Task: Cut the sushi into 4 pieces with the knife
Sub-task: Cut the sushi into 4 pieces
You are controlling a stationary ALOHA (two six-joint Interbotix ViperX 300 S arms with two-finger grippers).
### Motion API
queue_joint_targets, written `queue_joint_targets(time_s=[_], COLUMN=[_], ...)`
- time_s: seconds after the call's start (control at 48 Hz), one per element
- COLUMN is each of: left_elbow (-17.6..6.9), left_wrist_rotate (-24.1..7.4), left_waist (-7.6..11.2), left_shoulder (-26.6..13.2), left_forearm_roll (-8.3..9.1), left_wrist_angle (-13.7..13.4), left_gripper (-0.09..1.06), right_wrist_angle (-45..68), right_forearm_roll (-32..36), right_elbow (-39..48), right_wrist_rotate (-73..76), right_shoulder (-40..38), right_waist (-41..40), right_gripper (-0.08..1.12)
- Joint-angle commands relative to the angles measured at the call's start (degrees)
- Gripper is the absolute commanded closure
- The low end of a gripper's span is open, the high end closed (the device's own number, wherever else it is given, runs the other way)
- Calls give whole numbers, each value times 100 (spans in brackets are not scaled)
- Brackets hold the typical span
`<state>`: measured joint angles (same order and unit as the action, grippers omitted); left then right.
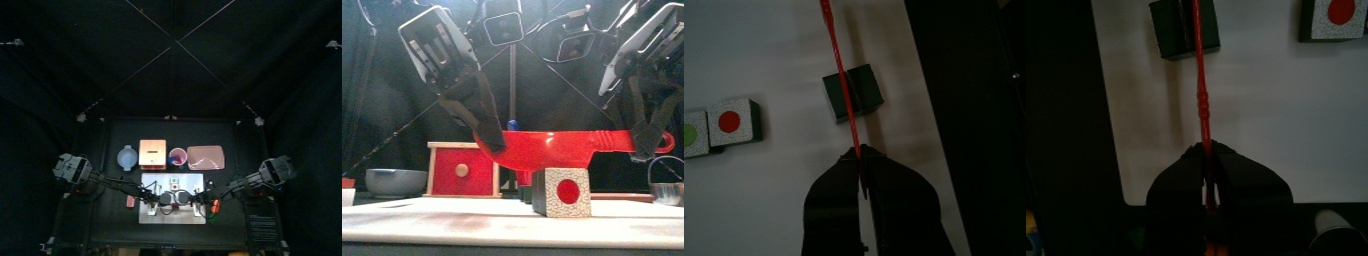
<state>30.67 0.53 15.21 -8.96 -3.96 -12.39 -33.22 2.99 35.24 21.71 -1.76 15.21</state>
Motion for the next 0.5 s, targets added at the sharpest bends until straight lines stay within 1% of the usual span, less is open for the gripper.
queue_joint_targets(time_s=[0.021,0.167,0.333,0.5], left_elbow=[-141,-220,-229,-308], left_wrist_rotate=[-26,-26,-18,-26], left_waist=[114,141,158,185], left_shoulder=[-44,-18,-18,-9], left_forearm_roll=[0,9,0,0], left_wrist_angle=[9,9,9,0], left_gripper=[66,66,66,66], right_wrist_angle=[114,114,114,114], right_forearm_roll=[26,26,62,70], right_elbow=[-123,-132,-132,-105], right_wrist_rotate=[0,0,0,-9], right_shoulder=[-53,-53,-44,-44], right_waist=[-35,-18,-9,-18], right_gripper=[76,76,76,76])
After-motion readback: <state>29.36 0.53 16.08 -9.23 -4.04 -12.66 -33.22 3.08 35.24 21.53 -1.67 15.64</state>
